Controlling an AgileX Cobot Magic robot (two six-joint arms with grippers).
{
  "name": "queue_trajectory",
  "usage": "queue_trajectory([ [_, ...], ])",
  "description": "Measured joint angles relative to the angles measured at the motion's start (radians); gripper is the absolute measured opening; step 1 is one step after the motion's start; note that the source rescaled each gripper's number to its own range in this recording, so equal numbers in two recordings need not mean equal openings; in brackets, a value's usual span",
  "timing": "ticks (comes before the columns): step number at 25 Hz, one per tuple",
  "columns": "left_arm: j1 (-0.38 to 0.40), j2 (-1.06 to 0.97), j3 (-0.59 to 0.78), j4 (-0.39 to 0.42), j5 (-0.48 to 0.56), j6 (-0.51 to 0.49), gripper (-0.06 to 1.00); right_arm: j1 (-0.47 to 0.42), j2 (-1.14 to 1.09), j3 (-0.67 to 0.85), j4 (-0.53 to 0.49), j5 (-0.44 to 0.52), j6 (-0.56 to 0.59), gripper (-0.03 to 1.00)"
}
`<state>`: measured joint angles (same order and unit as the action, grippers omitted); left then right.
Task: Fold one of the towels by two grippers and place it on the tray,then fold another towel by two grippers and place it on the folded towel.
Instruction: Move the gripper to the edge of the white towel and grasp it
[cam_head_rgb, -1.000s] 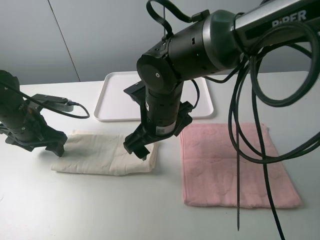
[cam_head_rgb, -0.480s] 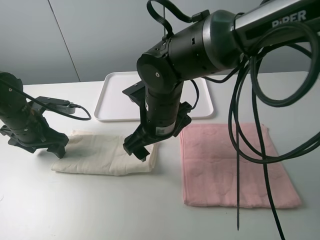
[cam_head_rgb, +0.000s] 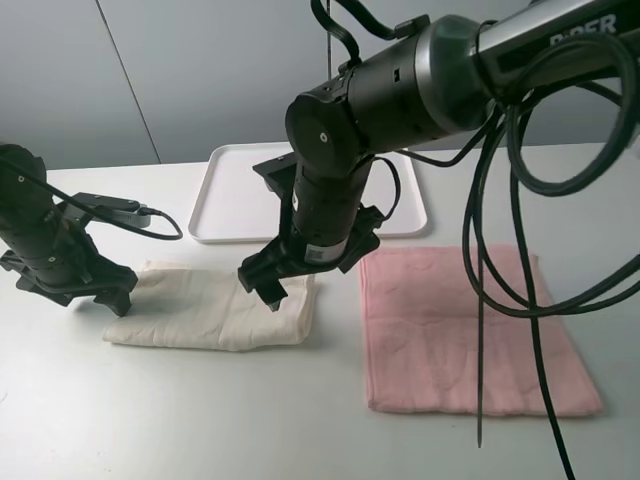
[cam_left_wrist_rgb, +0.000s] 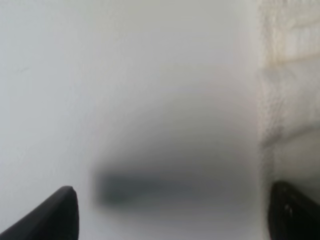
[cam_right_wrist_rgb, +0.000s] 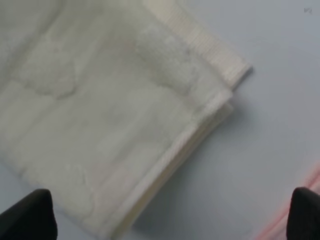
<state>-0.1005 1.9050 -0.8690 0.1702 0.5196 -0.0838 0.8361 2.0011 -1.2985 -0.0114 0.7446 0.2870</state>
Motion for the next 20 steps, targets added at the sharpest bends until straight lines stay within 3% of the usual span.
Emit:
queue_trajectory([
  [5, 0.000, 0.000, 0.000, 0.000, 0.000, 0.000, 0.99, -0.010, 0.021, -0.021, 0.011, -0.003, 0.000, 1.00],
  [11, 0.000, 0.000, -0.001, 0.000, 0.002, 0.000, 0.99, -0.010, 0.151, -0.150, 0.048, 0.097, 0.004, 1.00],
  [20, 0.000, 0.000, -0.002, 0.000, 0.006, 0.000, 0.99, -0.010, 0.208, -0.162, 0.137, 0.094, 0.019, 1.00],
])
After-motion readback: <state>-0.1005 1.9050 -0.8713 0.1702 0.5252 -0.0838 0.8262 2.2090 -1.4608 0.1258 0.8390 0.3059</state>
